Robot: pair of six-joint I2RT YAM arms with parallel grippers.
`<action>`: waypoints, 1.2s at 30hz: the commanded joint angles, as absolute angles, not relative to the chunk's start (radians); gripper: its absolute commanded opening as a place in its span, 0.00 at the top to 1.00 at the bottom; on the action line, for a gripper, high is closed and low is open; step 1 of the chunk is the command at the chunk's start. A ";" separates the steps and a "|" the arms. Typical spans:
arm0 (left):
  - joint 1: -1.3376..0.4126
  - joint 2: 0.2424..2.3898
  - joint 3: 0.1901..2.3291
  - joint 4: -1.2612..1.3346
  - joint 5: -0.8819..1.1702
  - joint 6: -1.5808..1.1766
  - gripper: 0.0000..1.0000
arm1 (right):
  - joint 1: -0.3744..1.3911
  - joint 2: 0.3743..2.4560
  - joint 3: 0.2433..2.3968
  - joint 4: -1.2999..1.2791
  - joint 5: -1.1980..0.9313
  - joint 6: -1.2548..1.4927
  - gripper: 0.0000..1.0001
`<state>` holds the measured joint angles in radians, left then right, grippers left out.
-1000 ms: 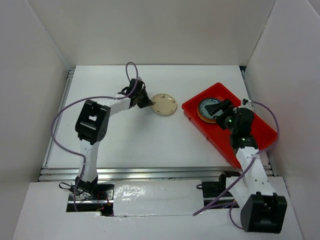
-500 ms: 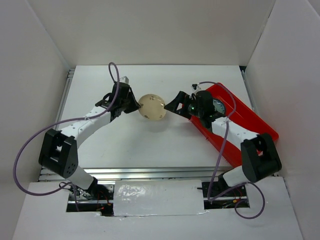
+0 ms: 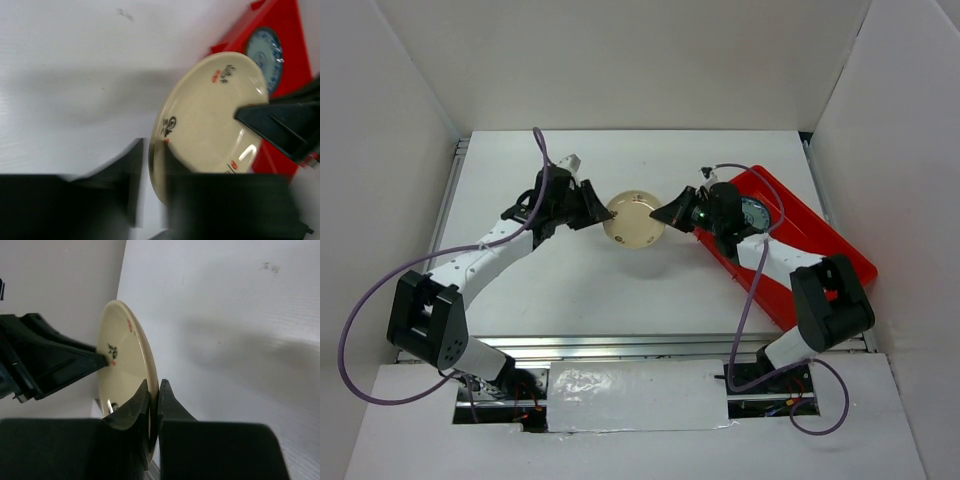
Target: Place the plates into the plastic bin on the countertop
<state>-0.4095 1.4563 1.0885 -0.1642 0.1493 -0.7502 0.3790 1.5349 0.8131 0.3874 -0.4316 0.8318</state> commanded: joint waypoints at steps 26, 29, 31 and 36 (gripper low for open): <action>-0.439 1.367 1.156 -0.350 -0.028 -0.647 0.01 | -0.160 1.186 0.655 0.029 0.095 0.920 0.01; -0.471 1.362 1.196 -0.400 -0.069 -0.653 0.01 | -0.132 1.032 0.664 -0.088 0.171 0.916 0.00; -0.482 1.361 1.225 -0.458 -0.118 -0.661 0.01 | -0.120 0.927 0.698 -0.191 0.256 0.907 0.00; -0.494 1.350 1.313 -0.616 -0.253 -0.684 0.01 | -0.126 0.810 0.788 -0.386 0.258 0.784 0.00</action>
<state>-0.4919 1.3670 1.2354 -0.5137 -0.1425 -0.6834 -0.1146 0.8387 0.7227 -0.2249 0.2226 0.8742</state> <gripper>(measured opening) 0.993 0.997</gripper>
